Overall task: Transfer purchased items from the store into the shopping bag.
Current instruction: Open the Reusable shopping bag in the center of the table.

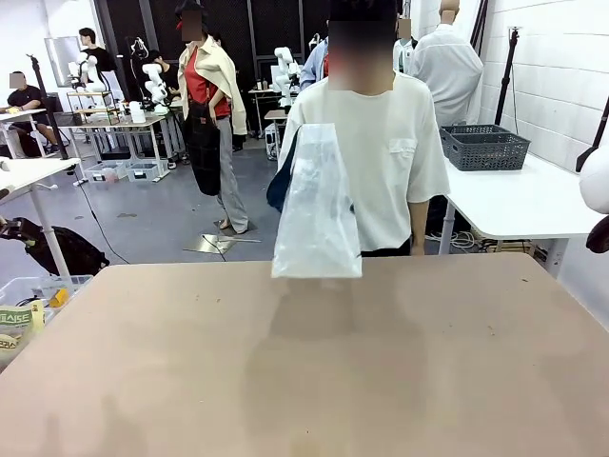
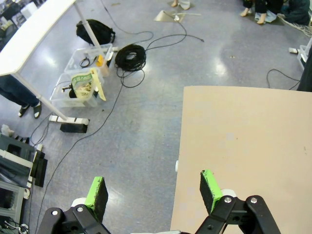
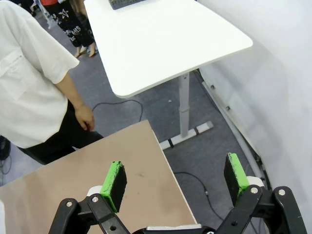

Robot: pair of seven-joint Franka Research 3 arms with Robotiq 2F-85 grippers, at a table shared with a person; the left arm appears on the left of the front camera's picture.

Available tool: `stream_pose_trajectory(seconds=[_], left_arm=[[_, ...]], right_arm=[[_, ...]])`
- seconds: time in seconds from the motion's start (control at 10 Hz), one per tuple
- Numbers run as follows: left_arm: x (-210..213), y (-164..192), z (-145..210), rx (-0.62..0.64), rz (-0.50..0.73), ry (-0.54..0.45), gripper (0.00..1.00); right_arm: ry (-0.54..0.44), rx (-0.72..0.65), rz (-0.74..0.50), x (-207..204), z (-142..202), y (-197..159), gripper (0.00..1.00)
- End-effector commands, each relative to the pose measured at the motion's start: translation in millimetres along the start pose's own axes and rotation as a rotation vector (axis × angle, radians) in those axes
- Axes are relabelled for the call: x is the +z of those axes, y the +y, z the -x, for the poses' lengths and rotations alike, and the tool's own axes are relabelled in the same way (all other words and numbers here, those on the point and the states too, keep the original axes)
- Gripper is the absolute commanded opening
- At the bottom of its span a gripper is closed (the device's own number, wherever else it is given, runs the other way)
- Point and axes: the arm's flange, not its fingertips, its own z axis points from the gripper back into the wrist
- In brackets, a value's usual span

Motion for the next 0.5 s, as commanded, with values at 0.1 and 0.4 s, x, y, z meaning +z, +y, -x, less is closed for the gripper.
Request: stream_pose_trajectory(seconds=[0.1,0.4], left_arm=[[1.0,3.9,-0.4,-0.015,-0.001,-0.004,1.0],[1.0,3.9,-0.4,-0.015,-0.001,-0.004,1.0]], right_arm=[[-0.002,0.017,-0.001,1.4,-1.0,-1.2,1.0],[-0.002,0.017,-0.001,1.4,-1.0,-1.2,1.0]])
